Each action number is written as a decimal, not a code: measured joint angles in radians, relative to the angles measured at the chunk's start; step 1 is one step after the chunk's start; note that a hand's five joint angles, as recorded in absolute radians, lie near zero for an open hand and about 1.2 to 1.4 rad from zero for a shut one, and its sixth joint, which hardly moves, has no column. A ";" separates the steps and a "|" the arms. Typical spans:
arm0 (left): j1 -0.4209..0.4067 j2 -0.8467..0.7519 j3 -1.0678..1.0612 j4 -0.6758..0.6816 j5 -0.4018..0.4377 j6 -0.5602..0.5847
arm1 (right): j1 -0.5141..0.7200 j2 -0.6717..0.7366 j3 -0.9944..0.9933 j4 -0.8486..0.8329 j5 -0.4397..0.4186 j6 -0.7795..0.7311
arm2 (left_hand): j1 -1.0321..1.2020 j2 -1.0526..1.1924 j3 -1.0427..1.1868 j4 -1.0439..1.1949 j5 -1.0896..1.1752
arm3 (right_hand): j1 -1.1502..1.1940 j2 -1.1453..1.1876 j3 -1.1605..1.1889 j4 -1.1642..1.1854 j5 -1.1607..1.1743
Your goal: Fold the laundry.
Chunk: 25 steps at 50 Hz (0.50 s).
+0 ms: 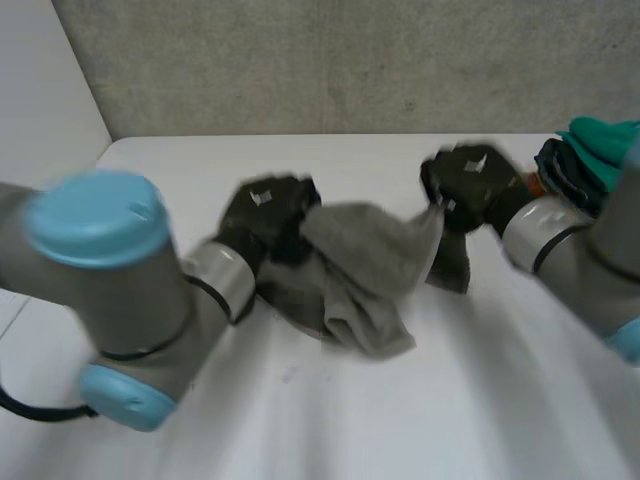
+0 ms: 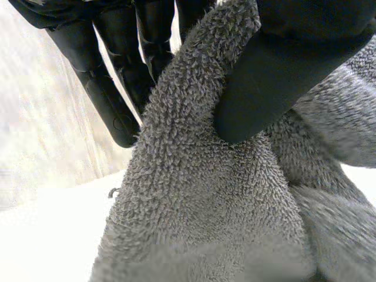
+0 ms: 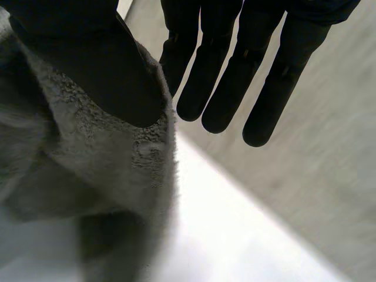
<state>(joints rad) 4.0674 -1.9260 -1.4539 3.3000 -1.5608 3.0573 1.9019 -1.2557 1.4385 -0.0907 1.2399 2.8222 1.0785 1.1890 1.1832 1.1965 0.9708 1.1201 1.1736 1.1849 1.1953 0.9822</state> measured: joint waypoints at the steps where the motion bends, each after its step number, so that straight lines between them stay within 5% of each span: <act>1: 0.004 0.042 0.005 -0.017 0.002 0.001 | -0.004 -0.042 -0.006 0.006 0.000 -0.008 | 0.000 0.000 0.000 0.000 0.000 | 0.000 0.000 0.000 0.000 0.000; 10: 0.046 0.155 0.106 -0.159 0.049 0.064 | 0.037 -0.202 -0.086 0.065 0.005 -0.040 | 0.000 0.003 0.004 0.000 0.000 | 0.000 0.000 0.000 0.000 0.000; 19: 0.114 -0.128 0.245 -0.194 0.080 0.263 | 0.171 0.033 -0.173 0.116 0.051 -0.044 | 0.000 0.003 0.004 0.001 0.000 | 0.000 0.000 0.000 0.000 0.000; 25: 0.150 -0.328 0.368 -0.191 0.069 0.365 | 0.202 0.250 -0.228 0.119 0.146 -0.043 | -0.224 -0.316 -0.300 -0.316 -0.264 | 0.000 0.000 0.000 0.000 0.000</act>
<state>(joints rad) 4.2174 -2.2545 -1.0863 3.1086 -1.4918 3.4219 2.1041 -1.0062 1.2108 0.0280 1.3860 2.7793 0.8546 0.8730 0.8830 0.8802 0.7071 1.1201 1.1736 1.1850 1.1957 0.9822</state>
